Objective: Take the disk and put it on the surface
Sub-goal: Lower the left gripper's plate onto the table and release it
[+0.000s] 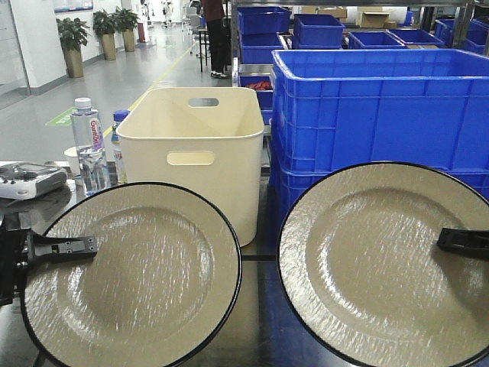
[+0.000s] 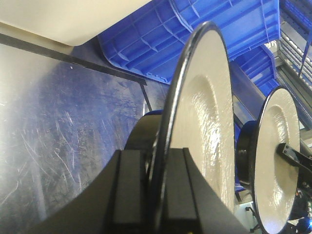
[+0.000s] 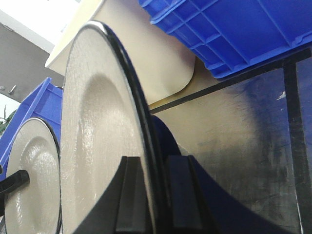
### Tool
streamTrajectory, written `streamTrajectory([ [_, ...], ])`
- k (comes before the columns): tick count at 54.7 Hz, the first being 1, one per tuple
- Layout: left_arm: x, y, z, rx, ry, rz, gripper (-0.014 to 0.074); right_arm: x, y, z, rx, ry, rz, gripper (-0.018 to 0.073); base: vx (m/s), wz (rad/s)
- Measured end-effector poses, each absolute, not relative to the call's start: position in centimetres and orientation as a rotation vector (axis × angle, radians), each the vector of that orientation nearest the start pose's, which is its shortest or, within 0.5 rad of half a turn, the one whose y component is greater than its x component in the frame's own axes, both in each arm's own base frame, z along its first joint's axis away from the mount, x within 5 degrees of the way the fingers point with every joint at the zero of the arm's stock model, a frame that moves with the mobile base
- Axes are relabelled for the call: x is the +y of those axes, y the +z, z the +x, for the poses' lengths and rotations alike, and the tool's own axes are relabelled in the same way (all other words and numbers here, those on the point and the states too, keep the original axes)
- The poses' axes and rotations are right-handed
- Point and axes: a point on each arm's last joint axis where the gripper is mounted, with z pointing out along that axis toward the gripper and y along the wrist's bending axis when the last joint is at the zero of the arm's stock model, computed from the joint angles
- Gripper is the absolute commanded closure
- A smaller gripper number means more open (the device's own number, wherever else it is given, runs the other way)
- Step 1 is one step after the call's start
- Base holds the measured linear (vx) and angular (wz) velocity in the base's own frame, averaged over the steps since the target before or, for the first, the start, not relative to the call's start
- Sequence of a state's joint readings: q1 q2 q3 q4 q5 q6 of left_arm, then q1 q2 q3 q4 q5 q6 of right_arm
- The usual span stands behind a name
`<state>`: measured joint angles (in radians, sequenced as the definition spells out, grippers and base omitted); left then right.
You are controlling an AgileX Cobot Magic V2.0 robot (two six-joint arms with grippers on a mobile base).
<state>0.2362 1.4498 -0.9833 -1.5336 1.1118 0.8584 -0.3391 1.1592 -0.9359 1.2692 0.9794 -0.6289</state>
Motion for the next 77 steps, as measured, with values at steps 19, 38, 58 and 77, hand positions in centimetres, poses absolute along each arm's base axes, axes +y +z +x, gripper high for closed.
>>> streamTrajectory([
  [19, -1.3, 31.8, 29.3, 1.994, -1.360, -0.125, 0.0597, -0.8, 35.6, 23.4, 2.011, 0.992, 0.258, 0.0568, 0.00, 0.00],
  [38, -1.3, 31.8, 29.3, 1.994, -1.361, -0.125, 0.0597, -1.6, 36.2, 24.1, 1.900, 0.957, 0.379, 0.0568, 0.00, 0.00],
  [58, -3.2, 30.5, 30.6, 2.027, -1.348, -0.162, 0.0597, -1.8, 36.8, 24.4, 1.815, 1.000, 0.454, 0.0568, 0.00, 0.00],
  [77, -8.5, 23.2, 34.2, 2.215, -1.248, -0.249, 0.0581, -1.8, 36.9, 24.4, 1.802, 1.012, 0.463, 0.0568, 0.00, 0.00],
])
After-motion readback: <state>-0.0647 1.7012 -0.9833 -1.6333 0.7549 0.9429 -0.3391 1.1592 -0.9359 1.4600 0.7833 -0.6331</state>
